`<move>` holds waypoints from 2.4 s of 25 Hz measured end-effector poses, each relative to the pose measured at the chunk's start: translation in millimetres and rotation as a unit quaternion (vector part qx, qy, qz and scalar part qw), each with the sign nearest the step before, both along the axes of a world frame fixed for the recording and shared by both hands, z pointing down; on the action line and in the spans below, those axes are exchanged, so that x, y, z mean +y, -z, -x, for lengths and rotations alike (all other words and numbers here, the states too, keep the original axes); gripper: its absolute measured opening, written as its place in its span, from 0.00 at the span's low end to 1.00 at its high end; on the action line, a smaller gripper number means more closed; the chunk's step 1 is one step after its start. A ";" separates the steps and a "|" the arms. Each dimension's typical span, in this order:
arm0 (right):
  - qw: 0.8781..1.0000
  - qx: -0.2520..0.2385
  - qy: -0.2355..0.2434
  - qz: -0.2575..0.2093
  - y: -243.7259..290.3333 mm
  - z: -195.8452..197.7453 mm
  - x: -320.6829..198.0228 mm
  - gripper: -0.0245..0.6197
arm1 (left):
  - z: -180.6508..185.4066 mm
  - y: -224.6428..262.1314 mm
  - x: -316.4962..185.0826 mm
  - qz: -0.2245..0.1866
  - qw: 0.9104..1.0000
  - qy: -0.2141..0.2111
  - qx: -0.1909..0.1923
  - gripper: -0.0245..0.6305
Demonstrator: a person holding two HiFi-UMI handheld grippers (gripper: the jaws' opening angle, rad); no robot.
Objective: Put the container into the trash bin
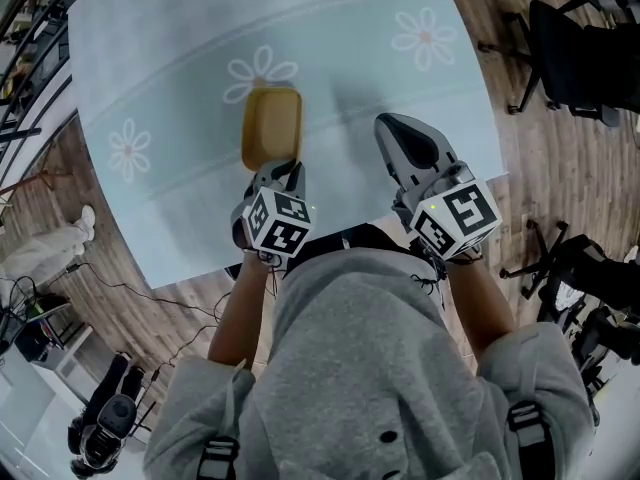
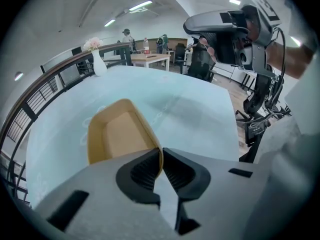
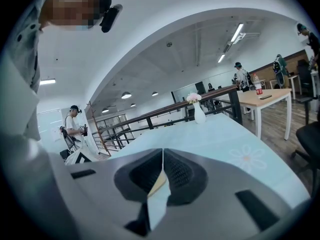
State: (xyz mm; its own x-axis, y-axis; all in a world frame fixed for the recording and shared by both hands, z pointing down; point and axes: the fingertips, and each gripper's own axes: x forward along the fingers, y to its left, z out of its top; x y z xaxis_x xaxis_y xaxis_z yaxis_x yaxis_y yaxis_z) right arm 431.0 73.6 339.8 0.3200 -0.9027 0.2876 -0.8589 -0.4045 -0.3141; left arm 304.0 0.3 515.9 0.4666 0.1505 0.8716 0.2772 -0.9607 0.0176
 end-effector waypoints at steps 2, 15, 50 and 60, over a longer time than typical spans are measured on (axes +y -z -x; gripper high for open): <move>1.000 0.006 0.001 -0.006 4.9 -1.1 1.1 0.09 | -2.9 5.6 -2.0 -0.002 1.000 0.005 0.008 0.09; 0.999 0.028 0.012 -0.040 29.1 12.6 30.1 0.09 | -6.9 56.5 3.1 -0.014 0.994 0.061 0.085 0.09; 0.990 0.057 0.086 -0.096 64.5 70.1 38.9 0.09 | 87.2 140.3 -5.1 -0.087 0.963 0.197 0.159 0.09; 0.982 0.060 0.156 -0.091 76.2 135.3 -26.4 0.09 | 155.7 154.3 -47.8 -0.089 0.946 0.259 0.171 0.09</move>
